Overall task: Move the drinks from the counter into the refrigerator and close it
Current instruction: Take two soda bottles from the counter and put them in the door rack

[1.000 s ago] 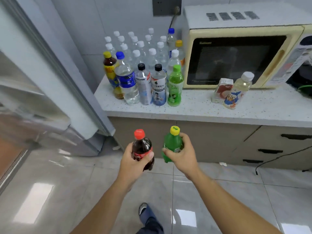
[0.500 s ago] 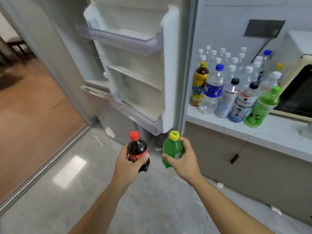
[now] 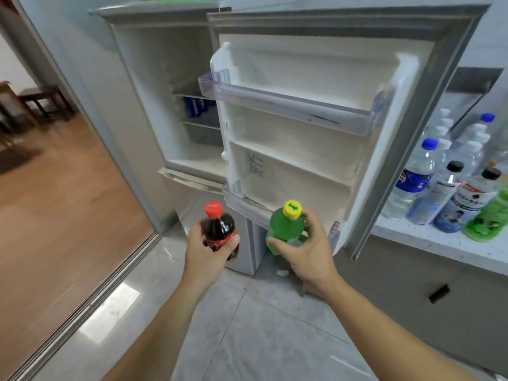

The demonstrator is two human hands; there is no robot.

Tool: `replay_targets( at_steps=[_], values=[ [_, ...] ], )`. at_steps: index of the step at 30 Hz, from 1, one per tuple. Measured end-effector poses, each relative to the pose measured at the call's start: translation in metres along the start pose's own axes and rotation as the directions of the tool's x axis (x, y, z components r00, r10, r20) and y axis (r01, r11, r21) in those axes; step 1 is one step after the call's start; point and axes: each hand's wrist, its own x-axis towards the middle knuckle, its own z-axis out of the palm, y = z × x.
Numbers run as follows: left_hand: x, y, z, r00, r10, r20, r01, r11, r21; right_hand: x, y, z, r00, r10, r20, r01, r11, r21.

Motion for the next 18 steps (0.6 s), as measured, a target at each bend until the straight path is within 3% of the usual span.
replay_targets(
  at_steps=[6,13,18],
  values=[
    [0.089,0.020,0.017,0.993,0.112,0.035,-0.115,0.988,0.103,0.072,0.004,0.020,0.990,-0.097,-0.099,0.089,0.992,-0.086],
    [0.178,0.038,0.031,0.983,0.106,0.151,-0.138,0.965,0.222,0.139,0.021,0.053,0.992,-0.030,-0.121,0.014,0.991,-0.133],
    [0.221,0.029,0.042,0.962,0.074,0.261,-0.166,0.922,0.350,0.162,0.040,0.069,0.992,0.098,-0.079,-0.116,0.954,-0.278]
  ],
)
